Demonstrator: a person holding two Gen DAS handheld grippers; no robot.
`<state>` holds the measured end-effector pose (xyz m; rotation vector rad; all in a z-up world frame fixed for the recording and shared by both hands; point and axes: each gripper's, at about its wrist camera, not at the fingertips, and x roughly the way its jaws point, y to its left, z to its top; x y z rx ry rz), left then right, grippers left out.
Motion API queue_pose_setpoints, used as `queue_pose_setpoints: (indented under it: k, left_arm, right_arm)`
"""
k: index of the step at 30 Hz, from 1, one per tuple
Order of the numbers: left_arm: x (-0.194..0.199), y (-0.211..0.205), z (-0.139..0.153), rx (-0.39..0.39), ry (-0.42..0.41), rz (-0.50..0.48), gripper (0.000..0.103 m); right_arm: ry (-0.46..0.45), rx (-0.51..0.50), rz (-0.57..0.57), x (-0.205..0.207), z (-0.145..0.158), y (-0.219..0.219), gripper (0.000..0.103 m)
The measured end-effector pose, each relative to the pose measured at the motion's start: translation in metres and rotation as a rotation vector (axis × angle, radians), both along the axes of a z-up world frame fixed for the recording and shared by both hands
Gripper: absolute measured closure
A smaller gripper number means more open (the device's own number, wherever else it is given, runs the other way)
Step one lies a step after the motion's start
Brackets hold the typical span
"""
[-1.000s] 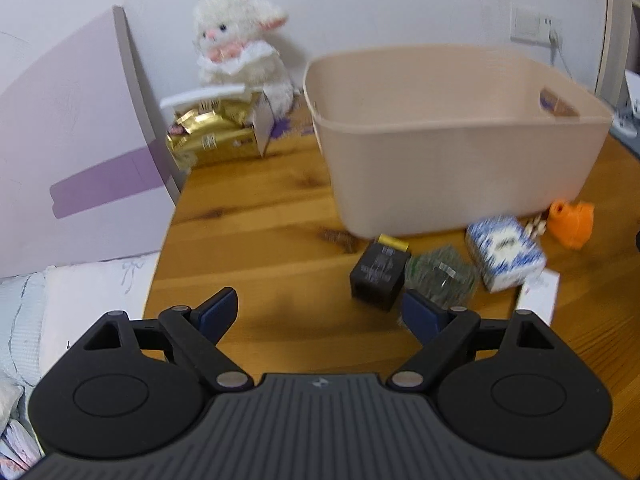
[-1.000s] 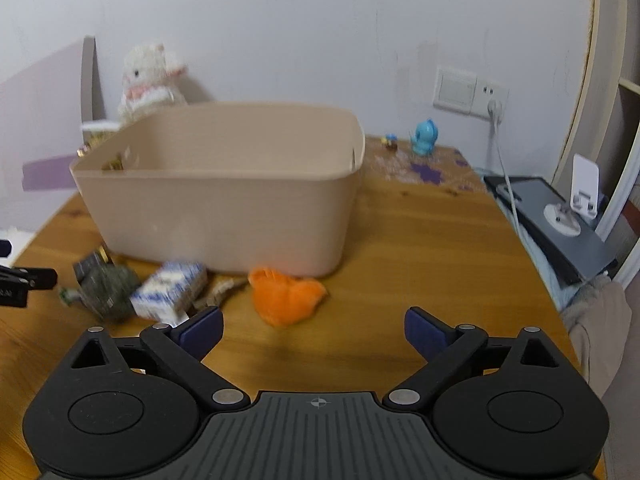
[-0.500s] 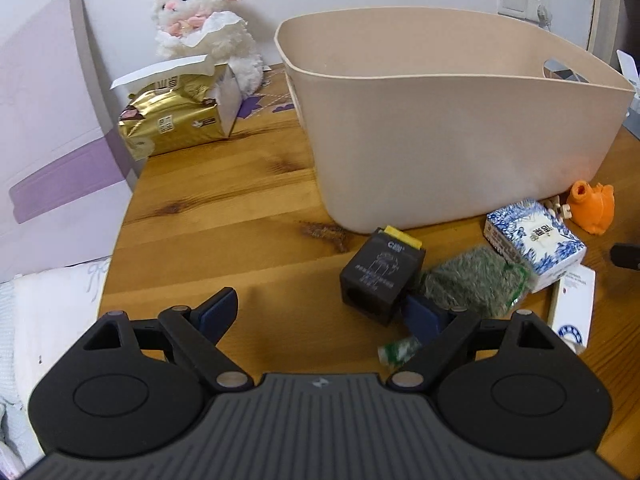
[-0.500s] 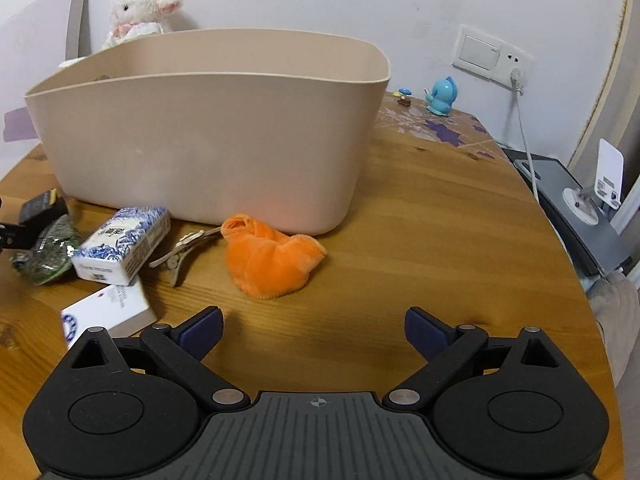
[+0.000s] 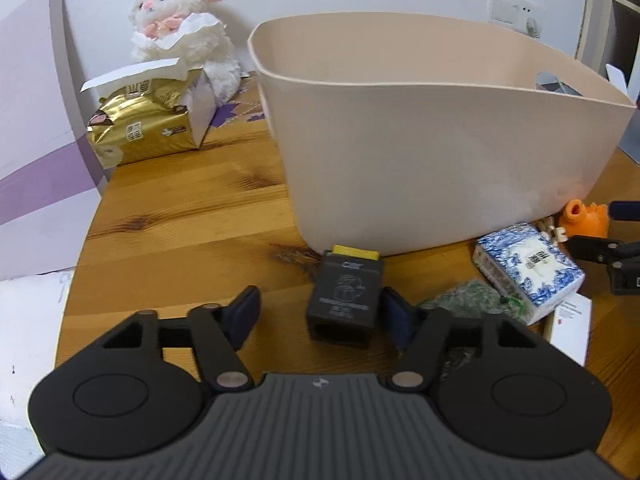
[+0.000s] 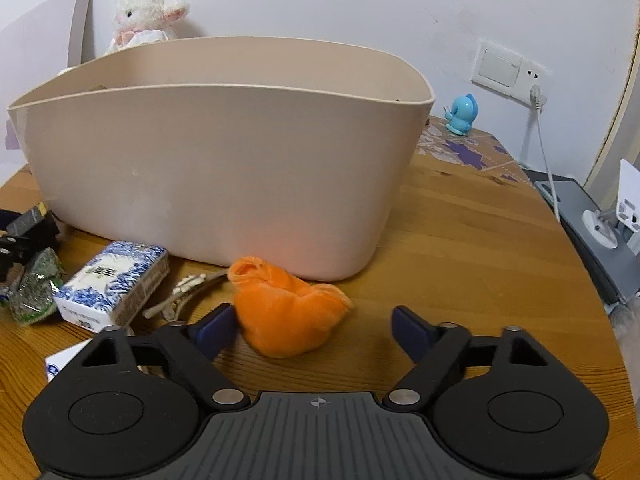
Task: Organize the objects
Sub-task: 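Grasp the black box with the left tool while the right tool drops its box in the bin, then grasp the orange plush toy with the right tool, then lower the black box into the bin with the left tool while the right tool drops the orange toy in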
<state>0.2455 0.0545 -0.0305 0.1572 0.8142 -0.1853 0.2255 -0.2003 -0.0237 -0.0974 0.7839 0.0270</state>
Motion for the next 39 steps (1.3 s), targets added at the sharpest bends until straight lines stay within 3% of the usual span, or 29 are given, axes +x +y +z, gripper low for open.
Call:
queue_pose_setpoints:
  k: [1,3,4,5,6,14,25,39]
  left_arm:
    - [-0.001,-0.001,0.001,-0.009,0.005,-0.006,0.052]
    - [-0.002,-0.002,0.002,-0.027,0.016,-0.016,0.067]
    - [-0.003,-0.003,0.003,-0.028,0.022,-0.018,0.069]
    - [-0.005,-0.005,0.003,-0.023,0.024,-0.017,0.069]
    - [-0.007,-0.006,0.004,-0.017,0.025,-0.016,0.069]
    - [-0.030,-0.002,0.020,-0.027,0.004,0.010,0.069]
    - [-0.067,-0.004,0.050,-0.046,-0.045,0.018,0.069]
    - [-0.085,-0.014,0.118,-0.058,-0.201,0.002,0.069]
  right_arm:
    - [-0.002,0.003,0.003,-0.001,0.001,0.001,0.032]
    - [-0.006,0.001,0.009,-0.003,0.002,0.002,0.061]
    - [-0.003,-0.004,0.010,-0.004,0.003,0.003,0.070]
    - [0.001,-0.007,0.009,-0.005,0.003,0.003,0.087]
    - [0.002,-0.009,0.007,-0.006,0.003,0.003,0.089]
    - [-0.026,0.010,-0.009,-0.033,0.016,-0.006,0.092]
    - [-0.170,0.046,0.025,-0.090,0.074,-0.007,0.092]
    - [-0.329,0.079,0.050,-0.103,0.130,-0.004,0.092]
